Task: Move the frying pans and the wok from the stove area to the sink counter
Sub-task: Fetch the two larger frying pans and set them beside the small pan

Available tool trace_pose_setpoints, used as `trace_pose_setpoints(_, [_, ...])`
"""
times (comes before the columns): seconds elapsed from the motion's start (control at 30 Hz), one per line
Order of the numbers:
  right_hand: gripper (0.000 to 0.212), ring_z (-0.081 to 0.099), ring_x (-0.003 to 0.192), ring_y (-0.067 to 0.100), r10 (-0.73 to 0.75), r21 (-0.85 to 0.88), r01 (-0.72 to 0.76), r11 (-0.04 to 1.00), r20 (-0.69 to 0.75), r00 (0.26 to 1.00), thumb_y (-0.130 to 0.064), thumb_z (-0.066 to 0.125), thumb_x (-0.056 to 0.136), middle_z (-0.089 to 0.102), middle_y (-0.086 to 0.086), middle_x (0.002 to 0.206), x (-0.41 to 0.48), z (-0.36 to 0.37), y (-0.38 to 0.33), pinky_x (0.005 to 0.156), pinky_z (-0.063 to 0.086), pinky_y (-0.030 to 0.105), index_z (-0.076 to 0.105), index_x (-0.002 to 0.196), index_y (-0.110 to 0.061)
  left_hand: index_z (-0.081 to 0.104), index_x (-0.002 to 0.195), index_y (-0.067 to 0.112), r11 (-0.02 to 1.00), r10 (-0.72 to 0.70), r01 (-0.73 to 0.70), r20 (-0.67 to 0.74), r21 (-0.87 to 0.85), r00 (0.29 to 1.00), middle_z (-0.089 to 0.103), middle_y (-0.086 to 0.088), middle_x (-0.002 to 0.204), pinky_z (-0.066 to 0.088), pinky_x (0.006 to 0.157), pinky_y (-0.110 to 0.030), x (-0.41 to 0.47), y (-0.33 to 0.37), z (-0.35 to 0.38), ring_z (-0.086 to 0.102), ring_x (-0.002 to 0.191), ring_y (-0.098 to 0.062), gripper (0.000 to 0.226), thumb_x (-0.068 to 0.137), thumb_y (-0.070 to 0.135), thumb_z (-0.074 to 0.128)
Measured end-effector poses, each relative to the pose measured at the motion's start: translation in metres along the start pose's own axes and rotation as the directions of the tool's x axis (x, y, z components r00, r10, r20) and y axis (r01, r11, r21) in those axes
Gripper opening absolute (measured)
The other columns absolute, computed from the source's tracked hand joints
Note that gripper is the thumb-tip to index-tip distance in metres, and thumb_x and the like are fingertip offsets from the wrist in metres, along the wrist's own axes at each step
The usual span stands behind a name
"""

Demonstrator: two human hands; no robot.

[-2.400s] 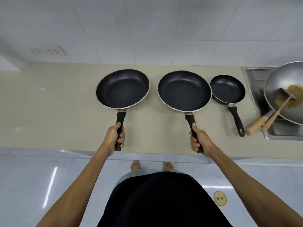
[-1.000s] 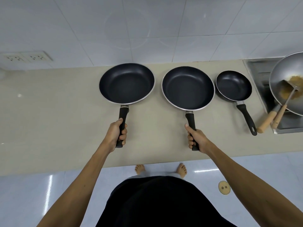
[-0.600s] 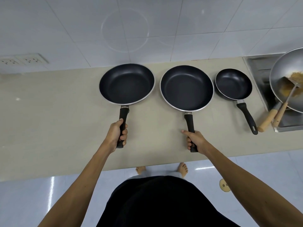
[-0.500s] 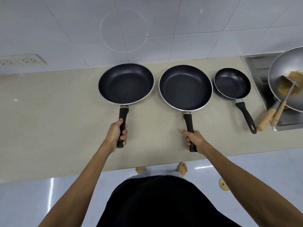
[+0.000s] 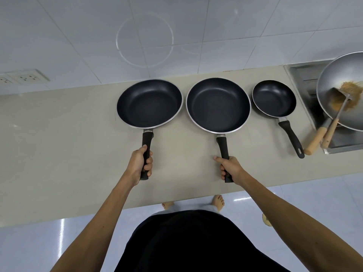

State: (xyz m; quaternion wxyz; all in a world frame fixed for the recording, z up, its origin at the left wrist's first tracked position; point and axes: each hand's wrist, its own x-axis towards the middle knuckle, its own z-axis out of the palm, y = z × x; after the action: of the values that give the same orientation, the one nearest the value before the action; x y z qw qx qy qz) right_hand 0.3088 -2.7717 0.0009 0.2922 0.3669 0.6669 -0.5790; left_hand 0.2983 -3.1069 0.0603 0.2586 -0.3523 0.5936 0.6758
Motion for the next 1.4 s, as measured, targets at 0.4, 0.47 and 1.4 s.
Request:
trace_pose_setpoints(0.4, [0.032, 0.044, 0.04, 0.015, -0.046, 0.006, 0.046, 0.999, -0.017, 0.999, -0.031, 0.075, 0.092, 0.047, 0.002, 0.055, 0.0, 0.001, 0.003, 0.041, 0.044, 0.028, 0.05, 0.086, -0.011, 0.051, 0.083, 0.012, 0.994, 0.054, -0.052, -0.024, 0.091, 0.998, 0.043, 0.004, 0.048, 0.035, 0.033, -0.023, 0.017, -0.021, 0.001, 0.034, 0.034, -0.012, 0.037, 0.106, 0.04, 0.039])
trace_pose_setpoints(0.47, [0.031, 0.045, 0.041, 0.016, -0.075, 0.0, 0.075, 0.997, -0.029, 0.997, -0.03, 0.073, 0.093, 0.048, 0.004, 0.057, -0.001, 0.001, 0.005, 0.041, 0.045, 0.029, 0.051, 0.088, -0.009, 0.051, 0.084, 0.012, 0.993, 0.056, -0.054, -0.022, 0.108, 0.998, 0.044, 0.003, 0.048, 0.037, 0.034, -0.024, 0.02, -0.025, 0.003, 0.034, 0.034, -0.013, 0.036, 0.106, 0.039, 0.041])
trace_pose_setpoints(1.4, [0.029, 0.053, 0.053, 0.021, -0.172, -0.202, 0.152, 0.968, -0.088, 0.981, -0.026, 0.071, 0.095, 0.059, 0.012, 0.079, -0.018, 0.002, 0.017, 0.045, 0.053, 0.029, 0.053, 0.107, -0.006, 0.052, 0.113, 0.007, 0.981, -0.013, -0.012, 0.126, 0.195, 0.992, 0.069, -0.018, 0.088, 0.058, 0.052, -0.039, 0.041, -0.038, -0.023, 0.069, 0.059, -0.029, 0.028, 0.108, 0.033, 0.045])
